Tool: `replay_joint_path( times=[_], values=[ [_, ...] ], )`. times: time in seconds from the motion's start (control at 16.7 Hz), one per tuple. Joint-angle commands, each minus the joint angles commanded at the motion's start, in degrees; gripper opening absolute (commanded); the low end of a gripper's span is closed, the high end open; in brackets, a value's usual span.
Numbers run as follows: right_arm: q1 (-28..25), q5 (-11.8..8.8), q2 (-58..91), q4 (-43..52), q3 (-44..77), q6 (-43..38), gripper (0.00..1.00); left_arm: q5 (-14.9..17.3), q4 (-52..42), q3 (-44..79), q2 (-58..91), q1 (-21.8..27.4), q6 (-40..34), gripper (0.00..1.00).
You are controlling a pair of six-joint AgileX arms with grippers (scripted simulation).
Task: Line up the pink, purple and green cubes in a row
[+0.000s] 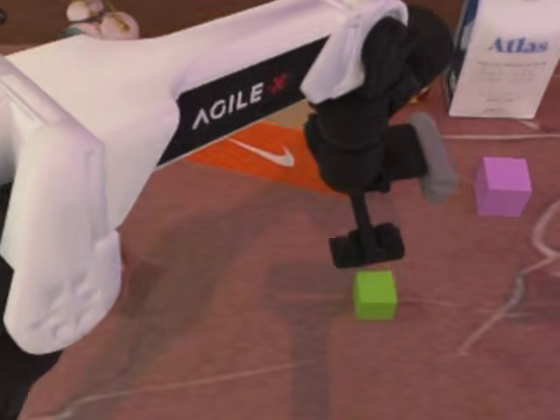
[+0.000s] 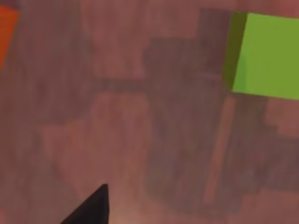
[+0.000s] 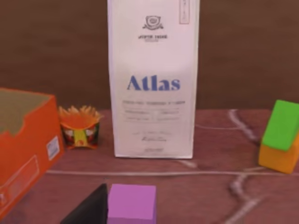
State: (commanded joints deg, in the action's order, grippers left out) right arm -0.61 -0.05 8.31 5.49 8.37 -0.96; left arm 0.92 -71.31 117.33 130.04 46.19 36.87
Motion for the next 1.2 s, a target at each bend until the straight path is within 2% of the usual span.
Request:
replay_joint_path(
  times=[0.3,0.84,1.2],
  values=[
    [-1.48,-0.21,22.17,12.35,20.67,-2.02,1.00,-0.77,11.98,-20.37,-23.18,-9.89,-6.75,1.00],
    [-4.26,0.37,80.90,42.51,67.05,-6.45,1.00,-1.41,41.24,-73.40,-81.33,-31.52,-23.06,1.00],
    [-5.64,0.61,109.83,58.52,92.45,-9.28,1.00,-1.33,59.14,-101.81,-111.57,-41.81,-31.66,1.00]
  ],
)
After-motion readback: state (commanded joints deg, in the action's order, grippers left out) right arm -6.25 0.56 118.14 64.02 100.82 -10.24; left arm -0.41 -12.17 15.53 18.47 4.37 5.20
